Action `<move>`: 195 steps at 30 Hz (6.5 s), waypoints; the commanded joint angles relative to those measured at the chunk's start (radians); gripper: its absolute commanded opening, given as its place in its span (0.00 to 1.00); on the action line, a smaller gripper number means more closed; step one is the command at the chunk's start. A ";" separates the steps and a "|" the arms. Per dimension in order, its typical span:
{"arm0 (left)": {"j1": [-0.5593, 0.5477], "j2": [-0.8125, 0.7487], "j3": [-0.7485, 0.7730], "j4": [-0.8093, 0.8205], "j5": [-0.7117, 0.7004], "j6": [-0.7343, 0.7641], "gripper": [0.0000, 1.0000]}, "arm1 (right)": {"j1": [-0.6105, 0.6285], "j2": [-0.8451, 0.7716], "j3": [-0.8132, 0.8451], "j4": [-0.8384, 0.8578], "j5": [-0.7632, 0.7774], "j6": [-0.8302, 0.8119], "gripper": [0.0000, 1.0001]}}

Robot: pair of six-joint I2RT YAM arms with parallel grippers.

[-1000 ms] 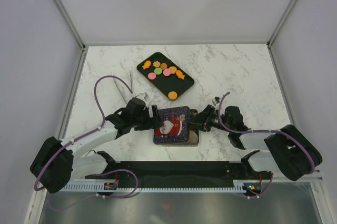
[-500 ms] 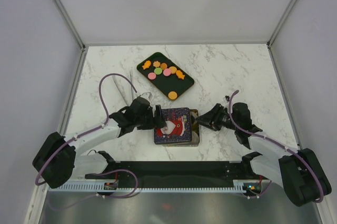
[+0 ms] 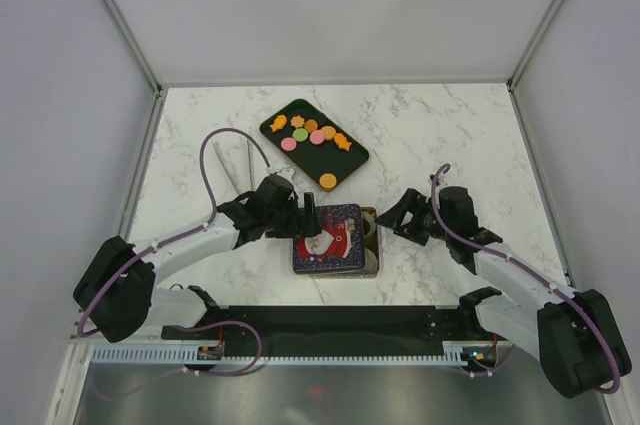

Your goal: Pack the cookies

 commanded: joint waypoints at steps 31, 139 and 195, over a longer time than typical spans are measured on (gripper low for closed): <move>-0.073 0.130 0.180 -0.045 0.010 0.028 0.91 | 0.340 0.055 0.090 0.013 0.292 -0.019 0.96; -0.135 0.474 0.479 -0.297 -0.032 0.163 0.91 | 0.199 0.145 0.089 0.052 0.401 -0.094 0.66; -0.123 0.466 0.609 -0.356 -0.032 0.220 0.96 | 0.670 0.058 -0.006 0.159 0.704 0.175 0.62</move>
